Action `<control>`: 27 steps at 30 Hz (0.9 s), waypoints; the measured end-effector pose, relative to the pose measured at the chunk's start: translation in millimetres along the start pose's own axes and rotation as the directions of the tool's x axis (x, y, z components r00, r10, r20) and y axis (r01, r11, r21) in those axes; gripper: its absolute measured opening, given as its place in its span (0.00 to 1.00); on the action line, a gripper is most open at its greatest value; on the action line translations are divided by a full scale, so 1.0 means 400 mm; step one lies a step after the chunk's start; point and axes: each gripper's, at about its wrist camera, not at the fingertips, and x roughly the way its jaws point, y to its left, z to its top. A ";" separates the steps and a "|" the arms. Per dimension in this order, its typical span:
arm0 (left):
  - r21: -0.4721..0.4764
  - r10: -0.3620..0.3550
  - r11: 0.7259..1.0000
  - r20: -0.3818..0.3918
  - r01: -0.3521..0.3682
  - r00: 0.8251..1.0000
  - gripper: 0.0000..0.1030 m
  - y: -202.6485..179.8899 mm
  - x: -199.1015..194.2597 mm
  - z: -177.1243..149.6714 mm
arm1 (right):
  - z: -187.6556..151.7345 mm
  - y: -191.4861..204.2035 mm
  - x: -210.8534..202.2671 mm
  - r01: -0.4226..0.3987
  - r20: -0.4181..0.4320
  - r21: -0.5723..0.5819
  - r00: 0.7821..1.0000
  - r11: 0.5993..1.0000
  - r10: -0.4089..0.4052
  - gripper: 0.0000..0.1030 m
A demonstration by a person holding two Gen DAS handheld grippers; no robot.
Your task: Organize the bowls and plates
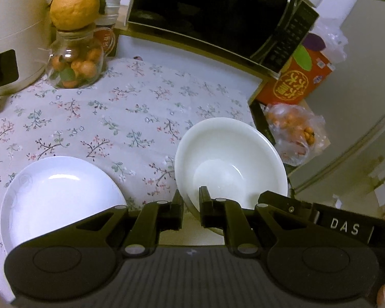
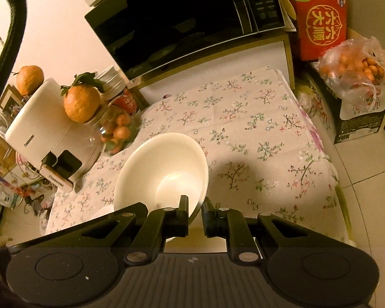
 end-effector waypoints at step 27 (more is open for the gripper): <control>0.066 0.038 0.997 -0.077 -0.033 0.996 0.12 0.019 -0.014 -0.080 | -0.091 0.007 -0.006 -0.002 -0.082 -0.033 0.997 0.999 0.000 0.11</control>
